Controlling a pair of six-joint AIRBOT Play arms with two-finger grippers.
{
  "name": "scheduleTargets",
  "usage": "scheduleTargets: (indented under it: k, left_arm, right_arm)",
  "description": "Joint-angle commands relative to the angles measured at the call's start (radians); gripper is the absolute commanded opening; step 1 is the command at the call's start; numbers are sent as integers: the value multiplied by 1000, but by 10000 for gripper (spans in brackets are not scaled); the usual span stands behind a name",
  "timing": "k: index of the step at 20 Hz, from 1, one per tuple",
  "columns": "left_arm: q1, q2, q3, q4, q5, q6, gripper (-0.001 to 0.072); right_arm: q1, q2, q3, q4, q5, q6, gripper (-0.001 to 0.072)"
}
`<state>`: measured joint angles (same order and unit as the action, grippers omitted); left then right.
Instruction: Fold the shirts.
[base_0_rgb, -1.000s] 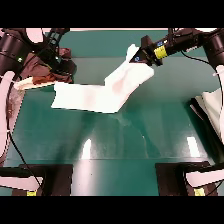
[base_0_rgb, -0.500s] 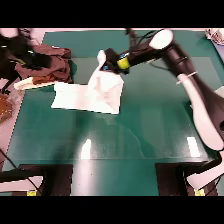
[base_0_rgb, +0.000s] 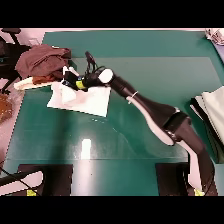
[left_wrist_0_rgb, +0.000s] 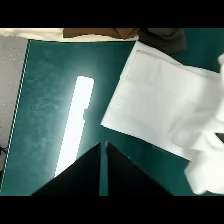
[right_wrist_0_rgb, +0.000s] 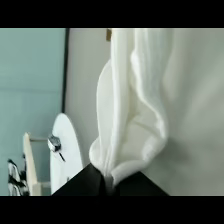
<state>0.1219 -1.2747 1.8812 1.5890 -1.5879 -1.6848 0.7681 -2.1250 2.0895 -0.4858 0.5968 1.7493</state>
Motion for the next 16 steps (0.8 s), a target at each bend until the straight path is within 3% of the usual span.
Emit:
scheduleTargets:
  k: [1, 2, 4, 6, 8, 9, 10, 13, 15, 16]
  left_arm:
    - [27, 5, 0, -72, 1, -1, 74]
    - [27, 5, 0, -77, 1, -1, 74]
    - [26, 5, 0, -84, 8, -2, 74]
    - [26, 5, 0, -84, 8, -1, 74]
    - [26, 5, 0, -83, 6, -1, 74]
    - [27, 5, 0, -83, 0, -1, 75]
    - [27, 5, 0, -83, -3, -1, 75]
    - [26, 5, 0, -108, -4, -1, 74]
    - [26, 5, 0, -125, -4, -1, 74]
    - [26, 5, 0, -131, -4, -1, 75]
  right_arm:
    - [58, -129, 5, 325, -306, -167, 239]
    - [68, -163, 24, 416, -348, -207, 413]
    - [87, -212, 70, 538, -401, -290, 431]
    - [97, -212, 80, 564, -408, -400, 431]
    - [57, -148, 21, 522, -297, -569, 427]
    - [16, -91, -39, 430, -214, -584, 424]
    - [-41, -28, -100, 311, -99, -529, 424]
    - [-225, 110, -175, -208, 312, -167, 435]
    - [-312, 192, -242, -386, 459, -108, 499]
    - [-348, 237, -296, -402, 500, -109, 600]
